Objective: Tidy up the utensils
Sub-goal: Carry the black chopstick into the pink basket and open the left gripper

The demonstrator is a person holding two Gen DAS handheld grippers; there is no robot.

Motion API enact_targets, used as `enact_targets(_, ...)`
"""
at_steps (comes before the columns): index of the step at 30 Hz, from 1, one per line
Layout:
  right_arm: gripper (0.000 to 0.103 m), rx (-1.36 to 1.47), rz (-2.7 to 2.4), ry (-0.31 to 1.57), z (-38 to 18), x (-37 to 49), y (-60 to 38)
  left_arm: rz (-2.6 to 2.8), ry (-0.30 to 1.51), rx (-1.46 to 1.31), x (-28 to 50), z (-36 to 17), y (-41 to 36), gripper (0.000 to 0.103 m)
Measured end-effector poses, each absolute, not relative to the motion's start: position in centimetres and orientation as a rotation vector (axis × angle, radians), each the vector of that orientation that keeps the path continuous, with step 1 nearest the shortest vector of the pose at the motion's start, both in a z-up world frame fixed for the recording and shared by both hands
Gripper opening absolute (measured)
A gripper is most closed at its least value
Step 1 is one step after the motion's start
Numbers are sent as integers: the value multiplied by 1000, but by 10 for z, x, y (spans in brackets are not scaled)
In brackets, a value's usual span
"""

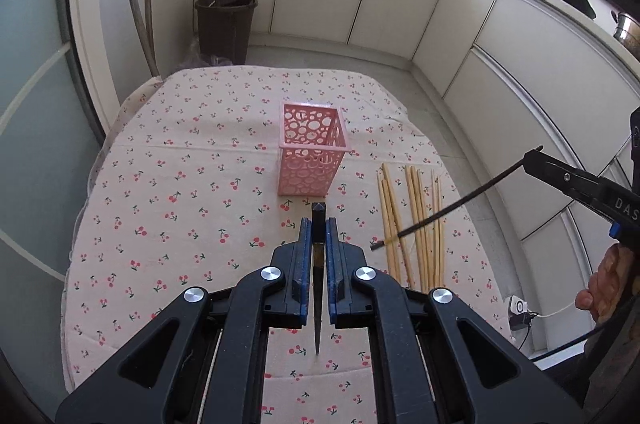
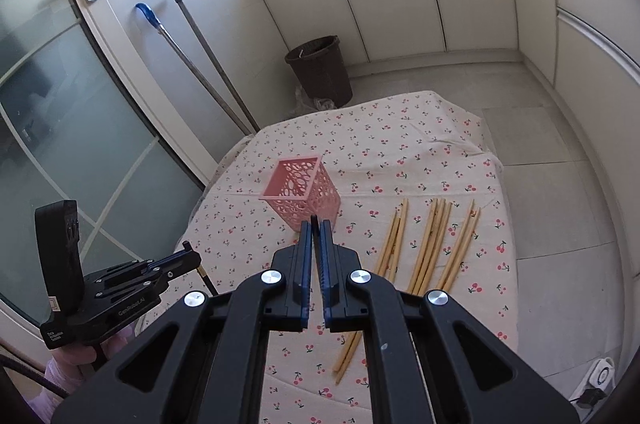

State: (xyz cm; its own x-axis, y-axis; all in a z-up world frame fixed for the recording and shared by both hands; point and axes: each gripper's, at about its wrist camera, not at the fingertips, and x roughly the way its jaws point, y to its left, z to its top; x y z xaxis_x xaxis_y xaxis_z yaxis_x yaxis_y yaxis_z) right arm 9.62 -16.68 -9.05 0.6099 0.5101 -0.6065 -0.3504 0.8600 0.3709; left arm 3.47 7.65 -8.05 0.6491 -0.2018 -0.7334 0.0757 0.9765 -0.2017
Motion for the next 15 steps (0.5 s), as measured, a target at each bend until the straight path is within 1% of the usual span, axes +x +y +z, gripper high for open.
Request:
enact_targets(7,4,295,510,661,-37,105,-173,-165,697,-182,32,-20,81,6)
enact_targets(12,4,315,517,591,-3,127,-169,-146,610,-219,61,13,84,6)
enact_targets(15,4,326,527,571,5,140,-164,-118,570,-263,83,22,89,6)
